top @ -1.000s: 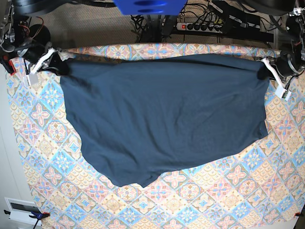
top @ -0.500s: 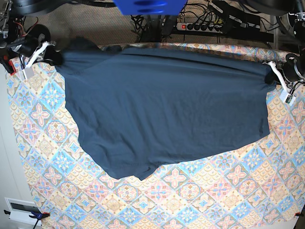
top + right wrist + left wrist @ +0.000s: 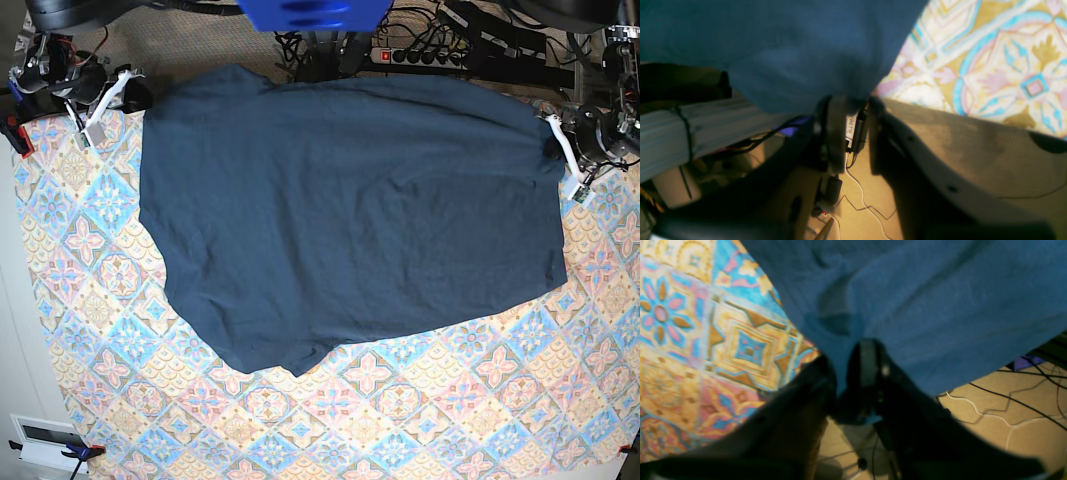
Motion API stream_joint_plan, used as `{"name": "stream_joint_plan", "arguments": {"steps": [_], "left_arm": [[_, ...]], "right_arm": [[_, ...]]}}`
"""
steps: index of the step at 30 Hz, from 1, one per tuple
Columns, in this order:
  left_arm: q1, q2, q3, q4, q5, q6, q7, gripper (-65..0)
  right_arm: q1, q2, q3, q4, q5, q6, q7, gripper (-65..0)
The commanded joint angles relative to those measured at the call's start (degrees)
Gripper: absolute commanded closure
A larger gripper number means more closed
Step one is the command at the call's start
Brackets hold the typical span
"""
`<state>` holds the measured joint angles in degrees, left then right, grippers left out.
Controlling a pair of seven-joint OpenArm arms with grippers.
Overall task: Layout the t-shirt on the table in an organized manner, then fold the t-shirt properly
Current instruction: 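Release the shirt with both grippers and lift them off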
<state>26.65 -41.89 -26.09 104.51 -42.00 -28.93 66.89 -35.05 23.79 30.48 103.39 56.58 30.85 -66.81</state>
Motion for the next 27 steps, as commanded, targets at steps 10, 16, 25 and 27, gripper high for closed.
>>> {"name": "stream_joint_plan", "arguments": {"steps": [10, 16, 25, 27], "left_arm": [[0.47, 3.60, -19.06, 0.24, -0.16, -0.04, -0.12, -24.8], [-8.59, 4.75, -23.19, -6.00, -0.07, 0.05, 0.14, -24.8], [-28.81, 4.75, -22.75, -29.74, 0.28, 0.31, -0.04, -24.8], [-33.82, 5.80, -22.66, -35.45, 0.28, 0.31, -0.04, -24.8]], "right_arm": [[6.52, -0.45, 0.33, 0.83, 0.96, 0.23, 1.62, -12.4], [11.88, -2.65, 0.07, 1.09, 0.96, 0.23, 1.09, -12.4], [18.48, -3.97, -5.82, 0.83, 0.87, 0.23, 1.53, -12.4], [19.18, -3.97, -6.79, 0.83, 0.87, 0.23, 1.62, -12.4]]}}
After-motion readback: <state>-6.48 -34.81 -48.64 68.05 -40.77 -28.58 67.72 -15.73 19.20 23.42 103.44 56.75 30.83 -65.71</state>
